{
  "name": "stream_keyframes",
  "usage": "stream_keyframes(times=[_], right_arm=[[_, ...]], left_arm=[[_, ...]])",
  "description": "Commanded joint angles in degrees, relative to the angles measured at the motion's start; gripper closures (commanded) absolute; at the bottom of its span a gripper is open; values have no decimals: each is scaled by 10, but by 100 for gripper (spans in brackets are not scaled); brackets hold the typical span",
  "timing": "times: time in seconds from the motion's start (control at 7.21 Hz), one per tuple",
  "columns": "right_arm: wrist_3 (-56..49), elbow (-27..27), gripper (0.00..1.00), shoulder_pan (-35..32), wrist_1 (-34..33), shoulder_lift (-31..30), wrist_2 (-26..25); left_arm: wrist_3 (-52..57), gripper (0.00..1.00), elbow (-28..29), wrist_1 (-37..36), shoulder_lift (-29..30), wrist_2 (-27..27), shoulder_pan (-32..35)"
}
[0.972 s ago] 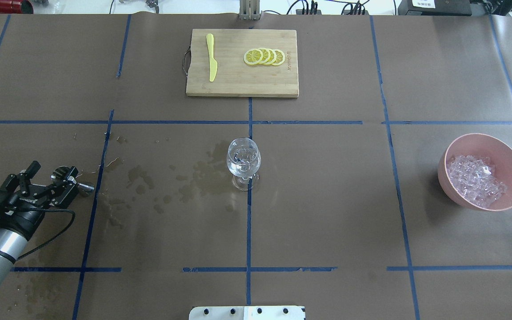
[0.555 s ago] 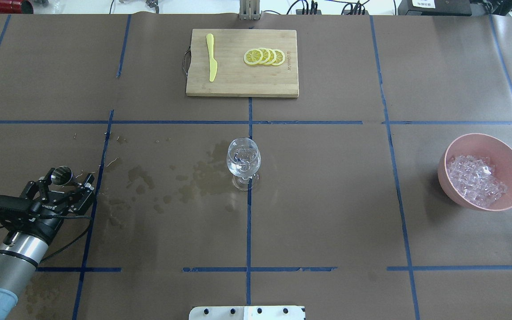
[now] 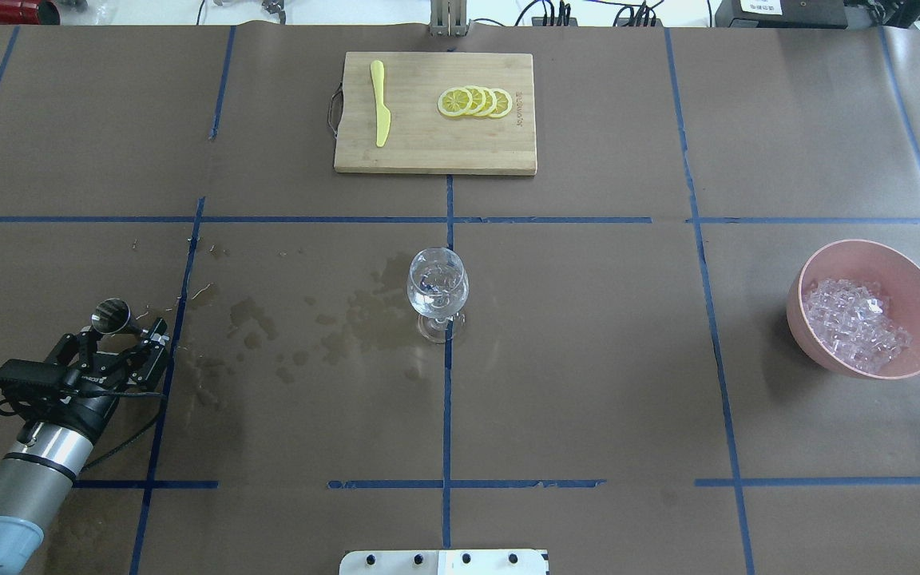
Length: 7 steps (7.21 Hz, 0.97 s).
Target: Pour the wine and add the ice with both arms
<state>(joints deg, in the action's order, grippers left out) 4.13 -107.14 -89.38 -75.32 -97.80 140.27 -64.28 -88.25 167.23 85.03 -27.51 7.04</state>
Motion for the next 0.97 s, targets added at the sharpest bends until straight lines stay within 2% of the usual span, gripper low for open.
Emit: stream_keyframes(times=[0.0, 0.42, 0.83], right_arm=[[0, 0, 0, 0, 0, 0, 0], [0, 0, 0, 0, 0, 0, 1], [0, 0, 0, 0, 0, 0, 0]], left_arm=[[-20, 43, 1, 0, 1, 1, 0], [-22, 40, 2, 7, 1, 24, -13], [-22, 41, 4, 7, 0, 25, -19]])
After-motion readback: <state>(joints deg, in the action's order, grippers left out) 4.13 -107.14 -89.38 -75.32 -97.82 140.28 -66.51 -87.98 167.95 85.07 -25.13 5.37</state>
